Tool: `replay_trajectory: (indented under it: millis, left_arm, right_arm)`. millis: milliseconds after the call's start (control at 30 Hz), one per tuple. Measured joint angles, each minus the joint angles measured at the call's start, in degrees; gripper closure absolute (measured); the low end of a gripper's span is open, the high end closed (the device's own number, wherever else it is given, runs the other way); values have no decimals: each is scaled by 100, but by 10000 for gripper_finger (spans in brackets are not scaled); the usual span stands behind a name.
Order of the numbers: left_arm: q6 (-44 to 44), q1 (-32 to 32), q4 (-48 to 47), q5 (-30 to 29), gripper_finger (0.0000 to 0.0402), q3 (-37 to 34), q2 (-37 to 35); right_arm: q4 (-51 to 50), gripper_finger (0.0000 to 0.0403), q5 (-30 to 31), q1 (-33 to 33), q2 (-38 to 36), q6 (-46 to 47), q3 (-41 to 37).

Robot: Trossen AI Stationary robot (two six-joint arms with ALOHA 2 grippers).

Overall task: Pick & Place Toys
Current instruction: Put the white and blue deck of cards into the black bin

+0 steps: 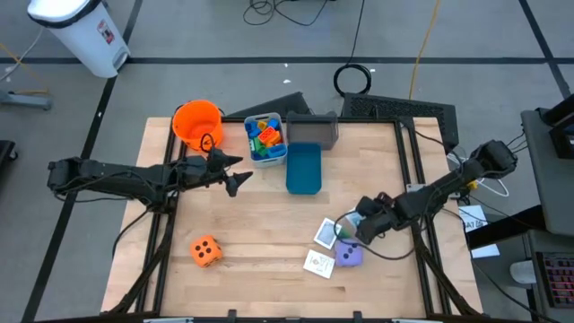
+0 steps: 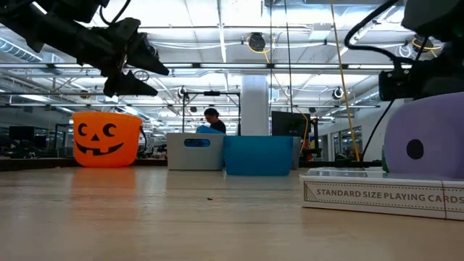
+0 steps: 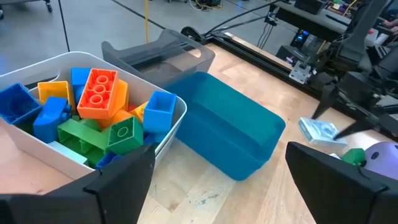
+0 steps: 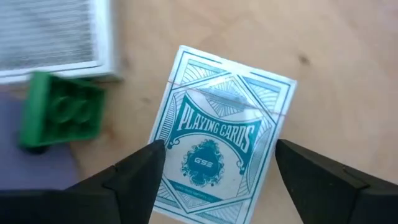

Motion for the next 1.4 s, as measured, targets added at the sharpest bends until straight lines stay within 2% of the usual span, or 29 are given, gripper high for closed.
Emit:
replay_trajectory:
  millis: [300,533,733,933,1133,1300,1400]
  left_arm:
    - [-20,0,-2,0,26,0,0]
    - [-17,0,-2,0,36,2,0]
    - [-44,0,-2,0,36,2,0]
    - [-66,-2,-2,7,36,2,0]
    - [-63,-2,-2,7,36,2,0]
    - [-101,0,6,3,36,2,0]
    - [-121,-2,9,-54,36,2,0]
  right_arm:
    - [-579,121,-115,-703,-131,72,6]
    - [-375,110,-295,-1085,-565,-529,28]
    - [132,88,-1019,-1463,-582,-906,28]
    - [240,71,-1085,-1671,-594,-1129,31]
    - [239,72,-1915,-2129,-813,-1373,31]
    - [-15,72,-2154,-2499,-1154,-1595,28]
    - [-367,73,-2045,-2629,-1346,-1757,133]
